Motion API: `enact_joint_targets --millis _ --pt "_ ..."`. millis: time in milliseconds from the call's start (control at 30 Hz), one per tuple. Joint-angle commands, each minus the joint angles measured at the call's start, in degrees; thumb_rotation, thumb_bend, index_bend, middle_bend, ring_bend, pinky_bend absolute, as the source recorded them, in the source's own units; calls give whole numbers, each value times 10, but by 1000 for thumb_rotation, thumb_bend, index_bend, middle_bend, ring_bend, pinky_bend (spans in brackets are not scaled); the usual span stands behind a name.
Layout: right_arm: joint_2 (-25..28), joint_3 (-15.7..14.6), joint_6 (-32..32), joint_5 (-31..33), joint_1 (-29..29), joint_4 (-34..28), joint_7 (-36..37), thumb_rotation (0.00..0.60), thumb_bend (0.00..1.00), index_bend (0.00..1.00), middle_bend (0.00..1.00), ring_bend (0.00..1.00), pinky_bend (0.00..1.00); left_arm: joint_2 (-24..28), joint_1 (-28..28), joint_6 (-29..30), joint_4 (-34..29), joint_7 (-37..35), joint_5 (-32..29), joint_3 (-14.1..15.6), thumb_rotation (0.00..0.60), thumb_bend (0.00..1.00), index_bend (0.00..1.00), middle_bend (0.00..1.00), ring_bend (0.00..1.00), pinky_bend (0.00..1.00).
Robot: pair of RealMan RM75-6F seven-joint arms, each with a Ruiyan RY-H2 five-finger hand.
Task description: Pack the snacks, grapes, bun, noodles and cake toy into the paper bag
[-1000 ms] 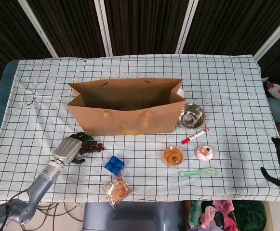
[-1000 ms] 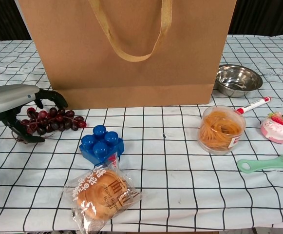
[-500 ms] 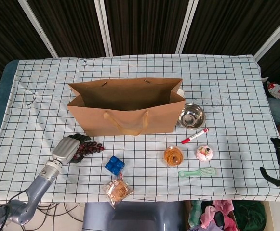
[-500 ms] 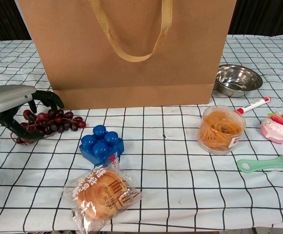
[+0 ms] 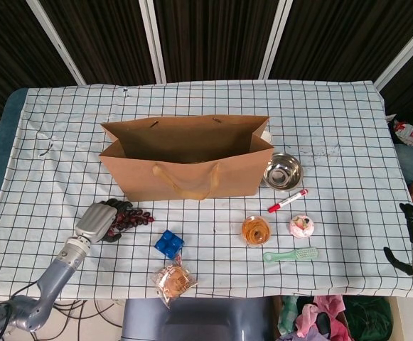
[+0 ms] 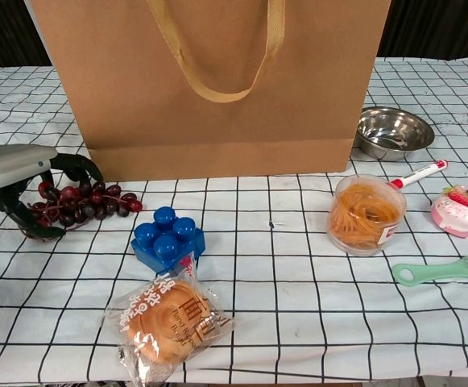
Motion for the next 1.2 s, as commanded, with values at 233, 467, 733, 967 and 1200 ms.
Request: enact_joint_targets --millis 233,467,733,967,1200 --pt "1 0 -3 2 0 0 7 600 190 84 87 196 251 -9 1 8 8 6 6 0 600 306 279 414 311 442" --pt "2 0 -3 2 0 0 8 600 190 84 87 197 250 -4 0 1 2 14 2 1 600 349 304 467 358 500" --pt "3 1 -5 4 0 0 10 600 190 85 87 197 251 -2 2 3 1 30 -5 2 600 386 363 567 445 590" --pt "3 1 -6 5 1 1 10 600 190 85 87 198 251 -1 2 2 -3 40 -10 0 600 446 407 603 478 612" --pt "3 0 -8 5 1 0 12 600 190 86 87 198 251 18 9 29 -32 34 4 -4 600 507 449 616 490 622"
